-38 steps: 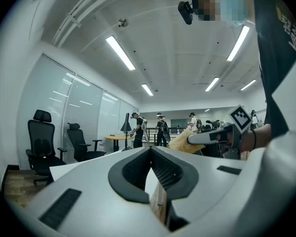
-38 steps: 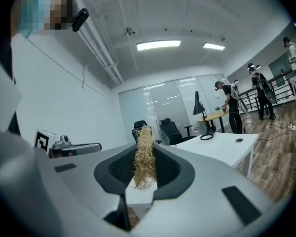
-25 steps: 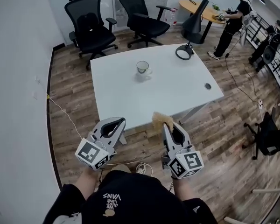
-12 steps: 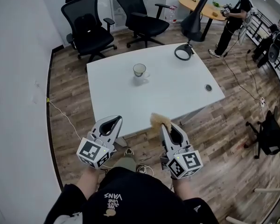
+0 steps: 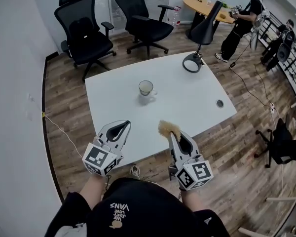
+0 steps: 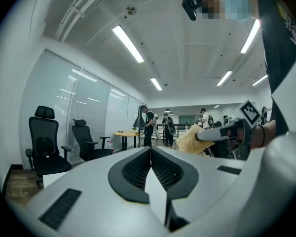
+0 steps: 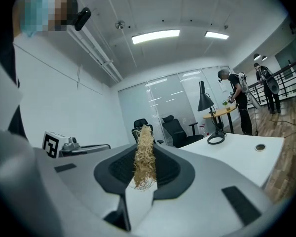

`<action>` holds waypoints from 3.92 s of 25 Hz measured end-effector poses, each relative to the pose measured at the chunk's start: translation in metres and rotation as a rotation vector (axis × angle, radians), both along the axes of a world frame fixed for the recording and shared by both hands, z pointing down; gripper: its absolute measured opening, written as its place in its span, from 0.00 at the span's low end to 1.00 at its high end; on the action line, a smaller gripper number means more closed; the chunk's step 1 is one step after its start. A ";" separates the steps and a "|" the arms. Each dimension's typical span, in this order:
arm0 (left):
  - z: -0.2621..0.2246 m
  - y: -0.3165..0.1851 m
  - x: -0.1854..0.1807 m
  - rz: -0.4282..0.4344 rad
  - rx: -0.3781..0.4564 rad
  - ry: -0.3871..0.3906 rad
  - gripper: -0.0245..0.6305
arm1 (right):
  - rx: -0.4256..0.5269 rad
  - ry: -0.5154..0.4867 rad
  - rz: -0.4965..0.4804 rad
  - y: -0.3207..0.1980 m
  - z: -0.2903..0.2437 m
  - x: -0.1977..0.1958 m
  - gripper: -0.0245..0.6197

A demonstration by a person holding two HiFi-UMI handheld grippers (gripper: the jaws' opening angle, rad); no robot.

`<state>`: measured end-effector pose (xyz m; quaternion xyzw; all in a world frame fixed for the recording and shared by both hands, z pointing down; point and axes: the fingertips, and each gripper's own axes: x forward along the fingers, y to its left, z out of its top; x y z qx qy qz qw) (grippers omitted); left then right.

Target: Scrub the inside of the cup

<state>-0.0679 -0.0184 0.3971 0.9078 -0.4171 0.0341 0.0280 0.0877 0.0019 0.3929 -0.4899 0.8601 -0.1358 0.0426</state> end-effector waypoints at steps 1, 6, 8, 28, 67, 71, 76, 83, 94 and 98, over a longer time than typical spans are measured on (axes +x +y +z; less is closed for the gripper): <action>0.000 -0.008 -0.002 0.010 0.001 0.000 0.05 | 0.004 0.002 0.006 -0.006 -0.001 -0.003 0.16; 0.005 -0.042 -0.003 0.070 0.005 0.003 0.05 | 0.011 0.013 0.042 -0.033 0.001 -0.011 0.16; 0.007 -0.053 -0.002 0.086 0.002 0.002 0.05 | 0.005 0.019 0.052 -0.042 0.002 -0.014 0.16; 0.063 -0.152 0.004 0.019 0.010 -0.030 0.05 | -0.050 0.017 -0.019 -0.142 0.023 -0.010 0.16; 0.202 -0.280 0.069 0.260 -0.139 -0.093 0.68 | -0.170 0.081 -0.074 -0.222 0.073 -0.004 0.16; 0.202 -0.285 0.078 0.313 -0.139 -0.091 0.69 | -0.178 0.082 -0.067 -0.227 0.077 0.000 0.16; 0.206 -0.284 0.088 0.373 -0.158 -0.108 0.69 | -0.182 0.079 -0.059 -0.229 0.079 0.005 0.16; 0.215 -0.286 0.093 0.390 -0.211 -0.146 0.68 | -0.188 0.077 -0.043 -0.228 0.082 0.013 0.16; 0.214 -0.285 0.093 0.351 -0.193 -0.184 0.68 | -0.181 0.087 -0.046 -0.226 0.078 0.013 0.16; 0.213 -0.264 0.100 0.395 -0.177 -0.244 0.68 | -0.165 0.090 -0.052 -0.223 0.071 0.012 0.16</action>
